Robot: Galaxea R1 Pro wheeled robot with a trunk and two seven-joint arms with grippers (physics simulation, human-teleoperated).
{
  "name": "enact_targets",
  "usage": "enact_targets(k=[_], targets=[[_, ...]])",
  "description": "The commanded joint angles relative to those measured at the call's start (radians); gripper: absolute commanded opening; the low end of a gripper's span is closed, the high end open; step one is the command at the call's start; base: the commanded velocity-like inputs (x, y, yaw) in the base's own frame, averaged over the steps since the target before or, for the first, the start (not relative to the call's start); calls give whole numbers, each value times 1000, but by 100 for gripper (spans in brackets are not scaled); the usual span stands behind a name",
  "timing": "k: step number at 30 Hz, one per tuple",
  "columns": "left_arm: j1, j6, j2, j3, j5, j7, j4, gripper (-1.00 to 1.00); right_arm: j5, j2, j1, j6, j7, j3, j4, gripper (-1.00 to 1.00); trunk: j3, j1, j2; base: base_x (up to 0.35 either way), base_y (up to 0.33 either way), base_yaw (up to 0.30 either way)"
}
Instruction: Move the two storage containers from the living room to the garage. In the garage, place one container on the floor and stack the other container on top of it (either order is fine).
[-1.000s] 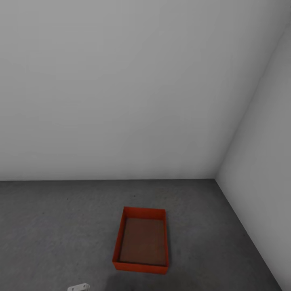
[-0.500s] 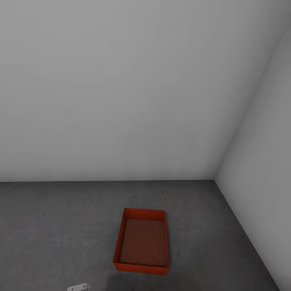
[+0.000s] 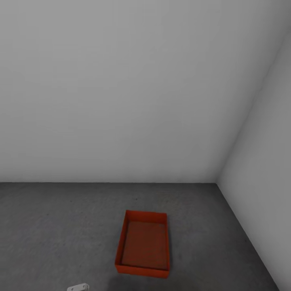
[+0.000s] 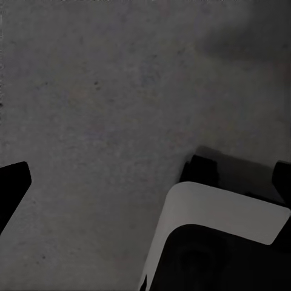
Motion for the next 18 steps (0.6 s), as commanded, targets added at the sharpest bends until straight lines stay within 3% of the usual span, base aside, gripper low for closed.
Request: enact_targets(k=[1, 18], targets=[[-1, 3, 0, -2, 6, 3, 0, 100, -9, 1, -1, -5, -1, 8, 3, 100, 1, 0, -1, 0, 0, 84], [0, 3, 2, -2, 3, 1, 1, 100, -9, 2, -1, -4, -1, 9, 3, 100, 26, 0, -1, 0, 0, 87]])
